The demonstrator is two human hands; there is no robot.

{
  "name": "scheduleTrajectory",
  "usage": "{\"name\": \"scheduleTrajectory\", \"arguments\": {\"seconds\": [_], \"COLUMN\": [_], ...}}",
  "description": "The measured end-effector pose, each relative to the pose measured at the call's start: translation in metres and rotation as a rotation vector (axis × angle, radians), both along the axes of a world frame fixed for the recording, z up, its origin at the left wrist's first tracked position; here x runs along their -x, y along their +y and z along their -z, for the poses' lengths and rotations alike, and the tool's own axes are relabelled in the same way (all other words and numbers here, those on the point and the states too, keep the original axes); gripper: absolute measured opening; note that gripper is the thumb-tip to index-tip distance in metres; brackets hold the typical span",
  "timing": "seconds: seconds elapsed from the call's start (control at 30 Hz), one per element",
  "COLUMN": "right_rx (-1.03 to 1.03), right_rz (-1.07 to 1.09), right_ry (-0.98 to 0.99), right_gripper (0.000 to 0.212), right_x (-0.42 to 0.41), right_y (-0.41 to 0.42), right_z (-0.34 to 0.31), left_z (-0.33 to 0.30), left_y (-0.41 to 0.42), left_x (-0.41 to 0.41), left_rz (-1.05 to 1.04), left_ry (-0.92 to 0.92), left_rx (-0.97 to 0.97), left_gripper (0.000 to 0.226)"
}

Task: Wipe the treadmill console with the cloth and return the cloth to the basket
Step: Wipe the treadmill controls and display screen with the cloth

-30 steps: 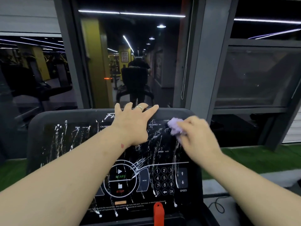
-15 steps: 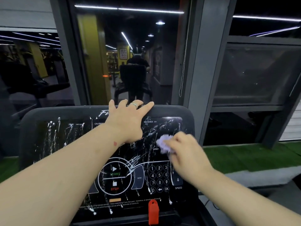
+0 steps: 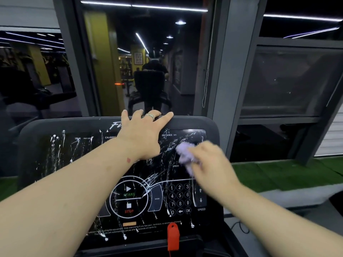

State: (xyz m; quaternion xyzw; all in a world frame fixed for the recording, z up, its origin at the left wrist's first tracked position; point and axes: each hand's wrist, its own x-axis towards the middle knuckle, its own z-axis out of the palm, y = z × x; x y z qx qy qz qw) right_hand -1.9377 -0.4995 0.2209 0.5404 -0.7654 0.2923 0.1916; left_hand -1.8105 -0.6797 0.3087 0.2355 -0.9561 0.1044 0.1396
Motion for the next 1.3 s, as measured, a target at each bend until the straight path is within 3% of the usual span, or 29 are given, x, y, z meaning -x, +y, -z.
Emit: {"name": "scheduleTrajectory", "arguments": {"seconds": [0.13,0.23,0.33,0.43,0.5,0.67,0.83,0.9,1.0,1.07,1.17,1.23,1.3], "right_rx": [0.159,-0.009,-0.081,0.172,0.223,-0.116,0.203,0.09,-0.144,-0.092,0.159,0.061,-0.121], "right_rz": [0.222,0.07,-0.087,0.198,0.308,-0.033,0.254,0.219,-0.047,0.004,0.213,0.218,0.033], "right_ry": [-0.023,0.017,0.02,-0.047,-0.073,0.127,-0.038,0.044,0.126,0.125,0.044,0.094,0.135], "right_gripper": [0.008,0.023,0.024,0.014,0.013,0.033,0.015,0.02,0.03,0.029,0.022,0.028,0.032], "right_x": [0.016,-0.027,-0.027,0.002,-0.002,-0.038,-0.016,-0.046,-0.071,-0.053,-0.04,-0.065,-0.091], "right_y": [0.003,0.0,-0.007,-0.017,-0.025,-0.035,-0.038,-0.052,-0.056,-0.059,-0.066,-0.08,-0.084], "right_z": [-0.002,0.034,0.02,-0.017,-0.019,0.006,-0.023,-0.003,0.002,-0.025,-0.04,-0.023,-0.009], "left_z": [0.0,0.0,-0.001,-0.001,0.0,0.0,-0.001,-0.001,-0.001,-0.001,-0.001,-0.001,-0.002], "left_y": [0.0,0.0,0.0,-0.002,-0.004,-0.022,-0.041,-0.047,-0.06,-0.074,-0.091,-0.098,-0.101], "left_x": [0.0,-0.001,-0.001,-0.003,-0.006,-0.02,-0.043,-0.052,-0.067,-0.081,-0.101,-0.112,-0.12], "left_rz": [0.003,0.004,0.007,0.022,0.043,0.125,0.138,0.125,0.095,0.071,0.046,0.04,0.043], "left_ry": [0.0,-0.002,-0.016,-0.025,-0.017,0.032,0.071,0.088,0.11,0.114,0.112,0.115,0.116], "left_rx": [-0.012,-0.007,-0.001,-0.002,-0.005,0.013,0.017,0.028,0.021,0.012,0.002,-0.006,-0.006], "left_gripper": [0.101,0.101,0.1,0.1,0.099,0.095,0.091,0.089,0.087,0.087,0.086,0.086,0.086]}}
